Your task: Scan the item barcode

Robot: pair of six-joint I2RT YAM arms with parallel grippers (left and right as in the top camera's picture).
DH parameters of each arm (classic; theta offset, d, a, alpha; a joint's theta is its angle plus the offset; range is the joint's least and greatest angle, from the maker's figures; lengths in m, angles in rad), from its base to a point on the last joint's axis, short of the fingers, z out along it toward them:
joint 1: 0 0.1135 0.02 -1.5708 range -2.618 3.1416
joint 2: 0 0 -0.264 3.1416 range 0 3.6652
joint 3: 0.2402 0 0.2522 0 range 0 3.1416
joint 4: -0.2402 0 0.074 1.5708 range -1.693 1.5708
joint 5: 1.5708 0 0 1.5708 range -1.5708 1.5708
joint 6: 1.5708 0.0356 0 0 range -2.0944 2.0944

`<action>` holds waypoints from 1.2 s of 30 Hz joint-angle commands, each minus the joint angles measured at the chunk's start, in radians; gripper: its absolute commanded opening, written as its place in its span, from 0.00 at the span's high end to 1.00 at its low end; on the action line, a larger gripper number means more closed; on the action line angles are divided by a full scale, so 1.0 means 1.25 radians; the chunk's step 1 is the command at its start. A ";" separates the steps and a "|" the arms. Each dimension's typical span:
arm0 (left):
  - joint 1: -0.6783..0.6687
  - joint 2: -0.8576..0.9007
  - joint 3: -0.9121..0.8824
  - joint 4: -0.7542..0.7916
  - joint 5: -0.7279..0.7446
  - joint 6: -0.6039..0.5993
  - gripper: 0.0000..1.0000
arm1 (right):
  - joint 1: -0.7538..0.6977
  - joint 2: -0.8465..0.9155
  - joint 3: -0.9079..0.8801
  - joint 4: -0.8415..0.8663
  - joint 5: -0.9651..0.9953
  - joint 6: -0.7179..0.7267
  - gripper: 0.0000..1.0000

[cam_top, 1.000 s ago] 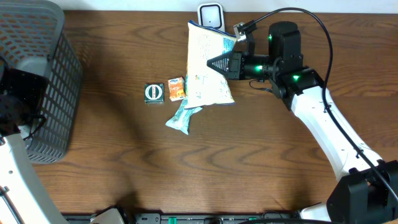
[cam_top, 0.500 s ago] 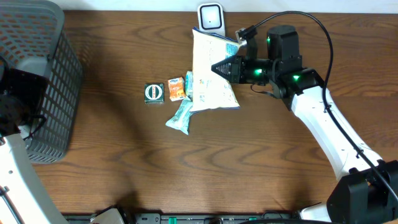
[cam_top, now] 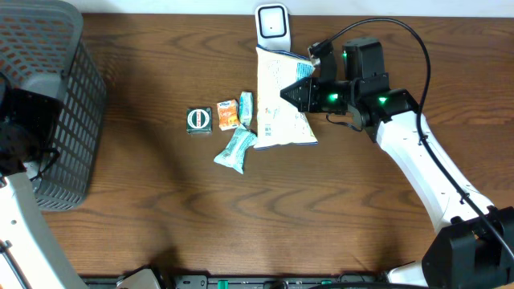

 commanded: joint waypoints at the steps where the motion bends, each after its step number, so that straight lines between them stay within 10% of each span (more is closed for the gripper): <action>1: 0.003 0.000 0.002 -0.002 -0.005 -0.002 0.02 | -0.003 -0.023 0.021 -0.002 0.001 -0.028 0.99; 36: 0.003 0.000 0.002 -0.002 -0.005 -0.001 0.02 | 0.000 -0.023 0.021 -0.109 0.297 -0.050 0.98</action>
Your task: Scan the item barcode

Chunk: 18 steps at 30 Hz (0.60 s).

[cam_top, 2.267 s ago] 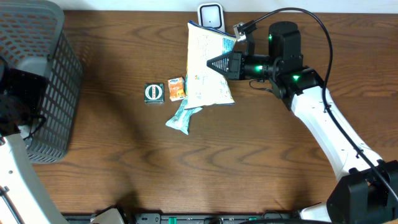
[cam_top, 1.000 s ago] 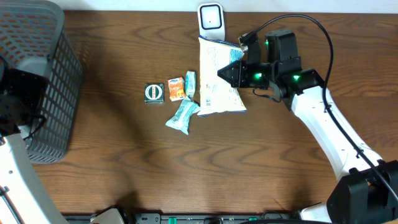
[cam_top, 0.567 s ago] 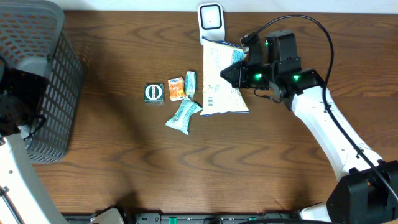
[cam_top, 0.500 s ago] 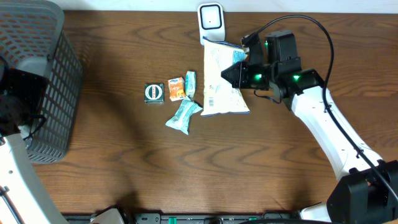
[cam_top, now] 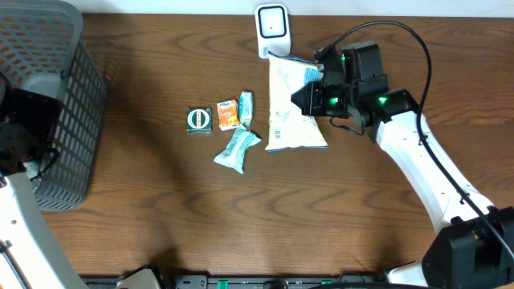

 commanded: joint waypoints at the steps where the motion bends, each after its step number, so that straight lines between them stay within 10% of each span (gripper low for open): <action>1: 0.003 0.000 0.002 -0.002 -0.005 -0.001 0.02 | 0.002 -0.023 0.020 -0.029 0.176 -0.019 0.98; 11: 0.003 0.000 0.002 -0.002 -0.005 -0.002 0.02 | 0.084 0.008 0.020 -0.152 0.862 -0.077 0.99; 18: 0.003 0.000 0.002 -0.002 -0.005 -0.002 0.03 | 0.110 0.119 0.020 -0.153 1.060 -0.140 0.99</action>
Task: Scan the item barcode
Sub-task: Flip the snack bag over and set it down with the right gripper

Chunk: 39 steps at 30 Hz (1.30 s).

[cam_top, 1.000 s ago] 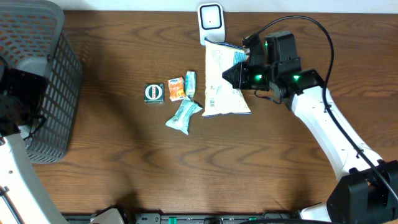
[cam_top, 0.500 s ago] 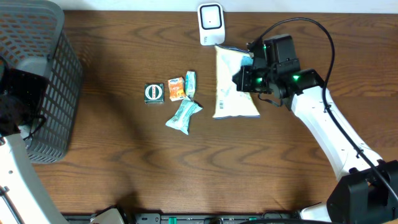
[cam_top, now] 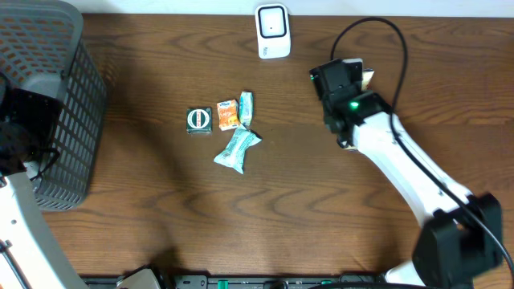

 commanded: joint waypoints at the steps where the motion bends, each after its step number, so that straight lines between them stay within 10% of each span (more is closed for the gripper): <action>1: 0.003 0.000 0.002 -0.002 -0.005 -0.001 0.02 | 0.013 0.073 0.016 -0.001 0.172 -0.048 0.99; 6: 0.003 0.000 0.002 -0.002 -0.005 -0.001 0.02 | 0.042 0.150 0.016 -0.010 0.159 -0.044 0.93; 14: 0.003 0.000 0.002 -0.002 -0.005 -0.001 0.02 | 0.160 0.169 0.028 -0.016 -0.056 -0.044 0.35; 29: 0.003 0.000 0.002 -0.002 -0.005 -0.001 0.03 | 0.078 0.169 0.376 -0.292 -0.341 -0.039 0.19; 39: 0.003 0.000 0.002 -0.002 -0.005 -0.001 0.02 | -0.057 0.222 0.277 -0.306 -0.528 -0.144 0.23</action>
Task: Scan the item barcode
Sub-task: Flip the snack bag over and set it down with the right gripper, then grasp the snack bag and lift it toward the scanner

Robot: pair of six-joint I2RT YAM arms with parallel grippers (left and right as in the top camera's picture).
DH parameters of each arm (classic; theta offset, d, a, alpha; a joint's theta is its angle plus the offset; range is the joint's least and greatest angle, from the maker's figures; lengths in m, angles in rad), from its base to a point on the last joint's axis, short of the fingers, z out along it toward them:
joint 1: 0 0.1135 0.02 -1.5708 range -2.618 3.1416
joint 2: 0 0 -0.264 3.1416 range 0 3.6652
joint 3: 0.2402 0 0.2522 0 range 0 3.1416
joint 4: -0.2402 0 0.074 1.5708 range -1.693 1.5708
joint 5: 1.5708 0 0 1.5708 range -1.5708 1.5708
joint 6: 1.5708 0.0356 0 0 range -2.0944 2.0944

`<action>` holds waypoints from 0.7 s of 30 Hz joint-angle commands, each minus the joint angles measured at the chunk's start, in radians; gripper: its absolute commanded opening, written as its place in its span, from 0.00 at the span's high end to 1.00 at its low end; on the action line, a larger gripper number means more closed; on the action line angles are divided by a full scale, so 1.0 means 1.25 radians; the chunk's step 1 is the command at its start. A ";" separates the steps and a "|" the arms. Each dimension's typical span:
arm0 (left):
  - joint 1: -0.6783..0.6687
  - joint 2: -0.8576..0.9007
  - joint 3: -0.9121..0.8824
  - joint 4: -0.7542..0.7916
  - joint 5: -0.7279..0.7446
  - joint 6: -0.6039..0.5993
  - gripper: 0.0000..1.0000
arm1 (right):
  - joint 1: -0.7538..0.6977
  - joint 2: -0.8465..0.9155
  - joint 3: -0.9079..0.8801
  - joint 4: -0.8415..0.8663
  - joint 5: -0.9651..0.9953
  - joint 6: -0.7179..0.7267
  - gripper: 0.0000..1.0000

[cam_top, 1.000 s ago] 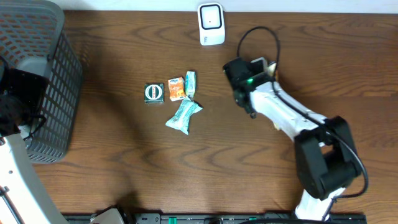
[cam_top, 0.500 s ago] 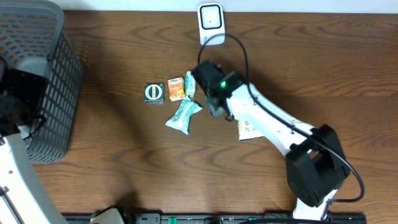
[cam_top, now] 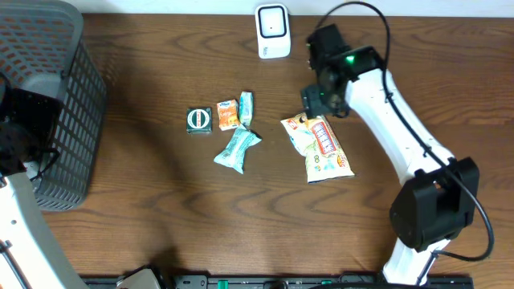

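Note:
A snack bag (cam_top: 319,148) lies slanted at centre right of the table, its red-and-yellow printed face up. My right gripper (cam_top: 315,107) is at the bag's upper edge and seems shut on it, though the wrist hides the fingers from above. The white barcode scanner (cam_top: 272,30) stands at the table's far edge, up and to the left of the gripper. Only part of my left arm (cam_top: 20,128) shows at the left border, and its gripper is out of sight.
A dark mesh basket (cam_top: 48,88) fills the far left corner. Several small items lie in the middle: a round-faced dark packet (cam_top: 198,120), an orange packet (cam_top: 228,114) and two pale blue wrappers (cam_top: 236,149). The right arm's cable arcs above the back edge.
The right arm has turned, and its gripper now sits closer to the middle. The bag, then nearly hidden under the wrist, now shows in full with its printed face up.
At first the right gripper held the bag just below the scanner, white back upward. Later the bag sat slightly to the right, still under the scanner. Then it was drawn right, mostly hidden beneath the wrist. Now it lies printed side up at centre right.

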 commanded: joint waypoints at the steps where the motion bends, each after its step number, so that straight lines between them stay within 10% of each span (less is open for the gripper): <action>1: 0.003 0.000 0.002 -0.002 -0.004 -0.001 0.03 | -0.008 0.051 -0.062 0.013 -0.102 -0.047 0.24; 15: 0.003 0.000 0.002 -0.002 -0.004 -0.001 0.02 | 0.007 0.097 -0.183 0.092 -0.106 -0.046 0.59; 21: 0.003 0.000 0.002 -0.002 -0.004 -0.002 0.02 | 0.007 0.097 -0.184 0.093 -0.106 -0.046 0.41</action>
